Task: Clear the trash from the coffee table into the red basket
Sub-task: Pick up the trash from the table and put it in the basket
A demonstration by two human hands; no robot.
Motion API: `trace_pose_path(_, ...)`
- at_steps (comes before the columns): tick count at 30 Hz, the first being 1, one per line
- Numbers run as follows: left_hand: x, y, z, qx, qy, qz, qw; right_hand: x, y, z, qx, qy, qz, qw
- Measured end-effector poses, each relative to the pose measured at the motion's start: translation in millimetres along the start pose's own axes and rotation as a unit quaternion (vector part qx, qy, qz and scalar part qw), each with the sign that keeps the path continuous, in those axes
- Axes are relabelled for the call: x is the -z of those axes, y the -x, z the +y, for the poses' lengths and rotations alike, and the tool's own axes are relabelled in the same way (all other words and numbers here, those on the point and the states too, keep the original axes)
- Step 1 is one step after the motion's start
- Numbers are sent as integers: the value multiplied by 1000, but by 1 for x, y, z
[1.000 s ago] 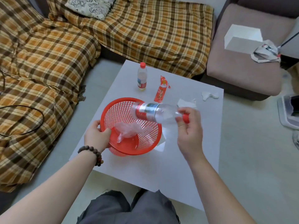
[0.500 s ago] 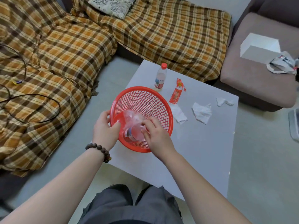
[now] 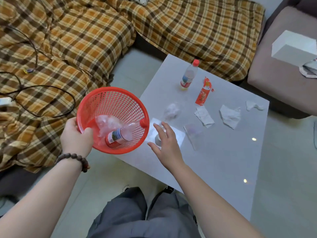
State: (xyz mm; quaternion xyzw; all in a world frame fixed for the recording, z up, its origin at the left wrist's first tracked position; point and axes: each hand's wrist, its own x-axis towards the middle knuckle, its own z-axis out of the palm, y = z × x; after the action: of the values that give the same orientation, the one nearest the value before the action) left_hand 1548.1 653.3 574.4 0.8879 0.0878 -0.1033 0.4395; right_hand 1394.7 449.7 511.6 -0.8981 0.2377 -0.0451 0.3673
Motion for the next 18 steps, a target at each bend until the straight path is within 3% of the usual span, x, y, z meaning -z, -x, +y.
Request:
trace_pose_path(7,9,-36,-66,48,-35,22,998,-45,-6,87,-243,17,-52,968)
trace_pose_path(13,1,-54,-132,77,-33,49,995,-88,-53,125,-198,54,-111,972)
trace_pose_path(18,-4,-33,-99,83,-44,36,995,-108,-83,139,-151,86,-134,976)
